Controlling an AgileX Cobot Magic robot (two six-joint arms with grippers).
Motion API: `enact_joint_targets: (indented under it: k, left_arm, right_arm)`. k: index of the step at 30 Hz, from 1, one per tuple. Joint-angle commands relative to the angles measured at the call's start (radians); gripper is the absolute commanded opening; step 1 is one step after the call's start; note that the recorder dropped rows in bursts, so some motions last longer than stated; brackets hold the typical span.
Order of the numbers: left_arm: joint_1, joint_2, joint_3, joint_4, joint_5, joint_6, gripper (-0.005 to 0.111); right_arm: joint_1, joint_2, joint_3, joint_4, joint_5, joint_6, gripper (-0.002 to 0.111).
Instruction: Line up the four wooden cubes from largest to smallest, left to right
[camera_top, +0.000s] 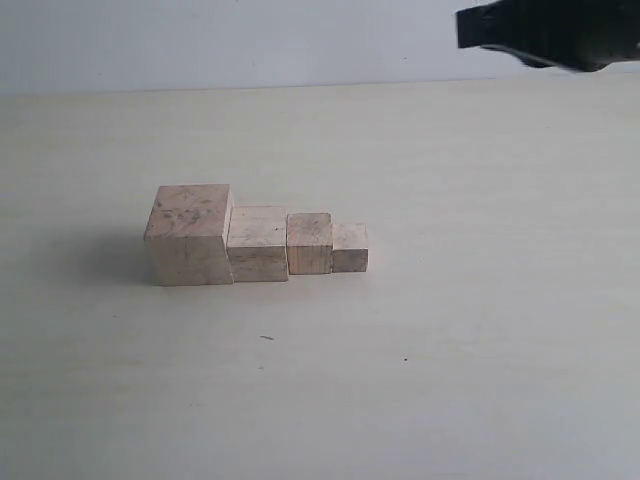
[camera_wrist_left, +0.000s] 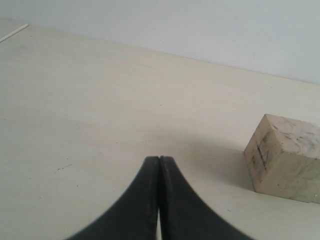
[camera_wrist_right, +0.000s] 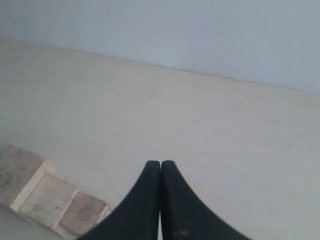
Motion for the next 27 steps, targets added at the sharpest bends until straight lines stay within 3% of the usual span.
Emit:
enact_joint_targets:
  k: [1, 6, 11, 17, 27]
  left_arm:
    - [-0.003, -0.005, 0.002, 0.002, -0.006, -0.001, 0.000]
    - [-0.003, -0.005, 0.002, 0.002, -0.006, -0.001, 0.000]
    - [-0.003, -0.005, 0.002, 0.002, -0.006, -0.001, 0.000]
    - [-0.003, -0.005, 0.002, 0.002, -0.006, -0.001, 0.000]
    - [-0.003, -0.005, 0.002, 0.002, -0.006, -0.001, 0.000]
  right_arm:
    - [-0.103, -0.090, 0.004, -0.036, 0.031, -0.024, 0.000]
    - [-0.264, -0.240, 0.031, -0.066, 0.108, -0.028, 0.000]
    - [-0.465, -0.503, 0.228, -0.079, 0.099, -0.069, 0.000]
    - [-0.474, -0.761, 0.458, -0.092, 0.089, -0.067, 0.000]
    - [-0.474, -0.822, 0.654, -0.088, -0.017, 0.002, 0.000]
